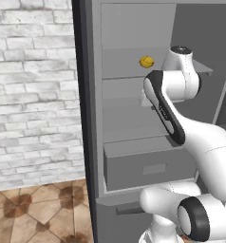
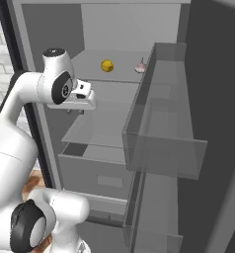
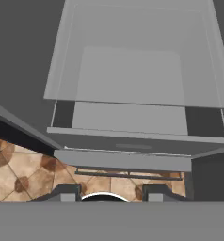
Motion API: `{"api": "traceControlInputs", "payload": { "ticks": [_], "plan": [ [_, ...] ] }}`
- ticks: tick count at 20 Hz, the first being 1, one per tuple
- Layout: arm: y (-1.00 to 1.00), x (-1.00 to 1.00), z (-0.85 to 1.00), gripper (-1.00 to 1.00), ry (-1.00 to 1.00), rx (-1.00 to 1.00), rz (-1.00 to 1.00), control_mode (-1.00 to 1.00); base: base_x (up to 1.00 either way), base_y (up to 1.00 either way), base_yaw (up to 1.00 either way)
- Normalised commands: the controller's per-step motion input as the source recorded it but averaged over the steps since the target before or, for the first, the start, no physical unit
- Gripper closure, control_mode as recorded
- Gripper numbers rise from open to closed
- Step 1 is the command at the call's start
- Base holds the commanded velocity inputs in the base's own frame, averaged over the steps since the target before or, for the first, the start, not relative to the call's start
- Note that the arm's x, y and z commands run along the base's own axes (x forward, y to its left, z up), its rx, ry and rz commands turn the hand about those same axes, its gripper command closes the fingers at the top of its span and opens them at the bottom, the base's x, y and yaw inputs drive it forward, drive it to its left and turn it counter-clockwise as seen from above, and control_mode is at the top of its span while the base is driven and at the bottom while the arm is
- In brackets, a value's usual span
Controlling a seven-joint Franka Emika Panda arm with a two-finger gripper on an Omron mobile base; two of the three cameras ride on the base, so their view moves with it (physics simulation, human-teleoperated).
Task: Grab the lemon and garlic from the fridge, place them in the blender, close the lid, and turn on the blender to create a marinade.
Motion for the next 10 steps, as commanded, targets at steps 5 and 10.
{"api": "traceControlInputs", "payload": {
  "ticks": [5, 10],
  "plan": [
    [0.04, 0.02, 0.0, -1.0, 0.0, 0.0, 0.0, -1.0, 0.0, 0.0, 0.0],
    [0.1, 0.02, 0.19, -1.0, -0.14, 0.0, 0.0, -1.0, 0.0, 0.0, 0.0]
  ]
}}
